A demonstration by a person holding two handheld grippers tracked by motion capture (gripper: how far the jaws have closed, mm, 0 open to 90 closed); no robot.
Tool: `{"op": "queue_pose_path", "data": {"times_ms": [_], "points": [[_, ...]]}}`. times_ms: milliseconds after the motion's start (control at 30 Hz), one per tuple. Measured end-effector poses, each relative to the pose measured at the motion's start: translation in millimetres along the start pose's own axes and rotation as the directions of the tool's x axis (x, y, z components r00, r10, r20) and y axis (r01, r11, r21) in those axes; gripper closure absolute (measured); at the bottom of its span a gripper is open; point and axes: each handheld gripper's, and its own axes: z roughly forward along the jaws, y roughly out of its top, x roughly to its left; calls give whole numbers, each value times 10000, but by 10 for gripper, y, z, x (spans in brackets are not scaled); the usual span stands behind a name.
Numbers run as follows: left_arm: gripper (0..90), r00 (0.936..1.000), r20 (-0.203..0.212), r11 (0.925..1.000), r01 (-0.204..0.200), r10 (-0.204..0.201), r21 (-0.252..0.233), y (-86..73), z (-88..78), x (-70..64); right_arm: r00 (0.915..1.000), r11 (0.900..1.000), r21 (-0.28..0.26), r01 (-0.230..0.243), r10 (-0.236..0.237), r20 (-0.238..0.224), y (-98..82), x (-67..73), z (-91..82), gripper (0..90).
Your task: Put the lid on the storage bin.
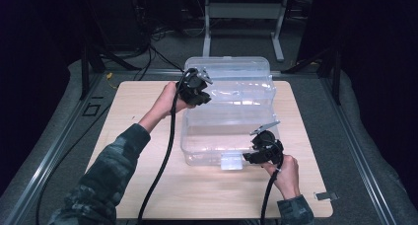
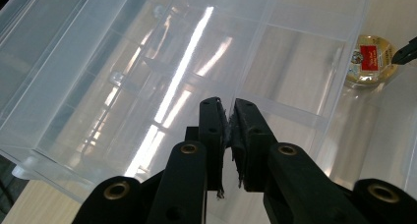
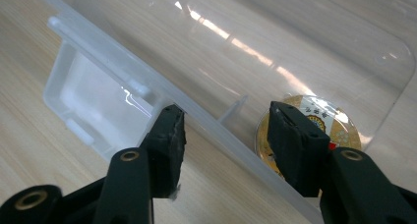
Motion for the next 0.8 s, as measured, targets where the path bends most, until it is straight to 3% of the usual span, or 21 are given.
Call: {"op": "queue_pose_path", "data": {"times_ms": [800], "points": [[823,9997,-49,9997,-244,244,-65,-67,-49,-58,9997,9992,-394,-102,111,207,86,18,76,482]]}}
